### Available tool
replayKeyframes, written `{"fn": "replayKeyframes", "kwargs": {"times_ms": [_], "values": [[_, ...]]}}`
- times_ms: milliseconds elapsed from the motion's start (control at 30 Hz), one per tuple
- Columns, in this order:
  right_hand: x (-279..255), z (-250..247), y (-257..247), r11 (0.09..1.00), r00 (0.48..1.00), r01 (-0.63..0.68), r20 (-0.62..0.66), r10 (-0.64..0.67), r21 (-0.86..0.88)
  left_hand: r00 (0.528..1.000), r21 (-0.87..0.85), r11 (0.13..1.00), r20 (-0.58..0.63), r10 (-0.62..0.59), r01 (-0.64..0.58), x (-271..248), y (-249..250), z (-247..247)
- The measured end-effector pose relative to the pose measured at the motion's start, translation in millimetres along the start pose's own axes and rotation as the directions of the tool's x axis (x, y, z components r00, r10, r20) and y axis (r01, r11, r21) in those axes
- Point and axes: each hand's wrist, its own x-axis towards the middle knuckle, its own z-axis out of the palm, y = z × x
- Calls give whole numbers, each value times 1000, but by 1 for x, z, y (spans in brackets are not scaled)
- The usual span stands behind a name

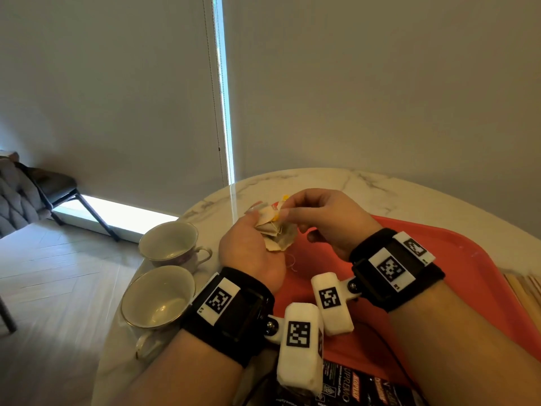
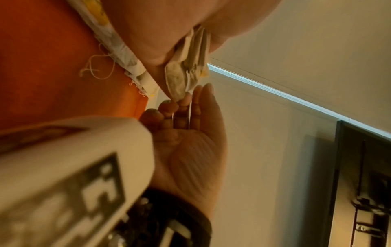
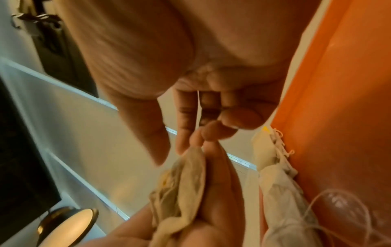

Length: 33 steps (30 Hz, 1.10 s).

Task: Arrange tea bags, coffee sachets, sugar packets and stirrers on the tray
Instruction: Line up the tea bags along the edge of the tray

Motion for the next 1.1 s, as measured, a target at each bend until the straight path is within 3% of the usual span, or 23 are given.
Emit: {"fn": "replayKeyframes", "kwargs": {"times_ms": [100,200,333,500,700,833,1100], "values": [[1,1,0,999,1000,13,29,-12,-41,1000,-15,1000,17,10,-10,8,-3,-6],[0,1,-1,992,997,-69,23,72,-103,1000,-78,997,-1,-11,11,12,1,-6],[-3,2,-4,978,981,-148,104,164,-148,1000,-110,994,8,-24,24,15,2,-6],[-5,-5,-10,956,982,-176,106,155,235,998,-135,988,-6,70,-71,8,4,-2],[-4,-10,-13,753,963,-219,14,268,621,994,-20,995,38,100,-99,-3,5,1],[0,-12,-6,783,952,-249,-6,306,570,988,133,983,109,109,-123,-9,1,4],[-3,-12,-8,869,965,-253,178,194,425,995,213,974,75,62,-77,-13,0,5]]}}
